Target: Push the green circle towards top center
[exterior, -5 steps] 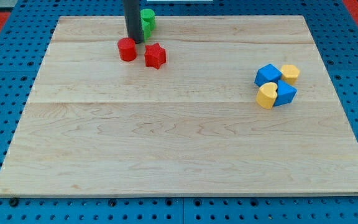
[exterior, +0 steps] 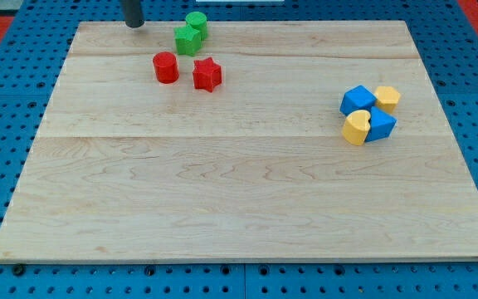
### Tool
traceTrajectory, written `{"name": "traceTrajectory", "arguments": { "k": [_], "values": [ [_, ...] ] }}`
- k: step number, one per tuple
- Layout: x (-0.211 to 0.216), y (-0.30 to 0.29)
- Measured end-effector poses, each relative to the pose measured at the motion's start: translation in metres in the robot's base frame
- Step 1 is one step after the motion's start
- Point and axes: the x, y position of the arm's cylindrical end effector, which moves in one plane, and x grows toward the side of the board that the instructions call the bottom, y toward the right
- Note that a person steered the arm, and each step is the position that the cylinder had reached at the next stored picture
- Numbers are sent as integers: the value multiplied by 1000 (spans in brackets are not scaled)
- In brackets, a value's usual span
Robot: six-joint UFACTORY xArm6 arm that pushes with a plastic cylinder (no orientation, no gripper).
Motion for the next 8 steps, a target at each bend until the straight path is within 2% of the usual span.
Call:
{"name": "traceTrajectory", "arguments": {
  "k": [2,4,8],
  "values": [
    [2,7],
    [0,64],
    [2,102]
  ]
}}
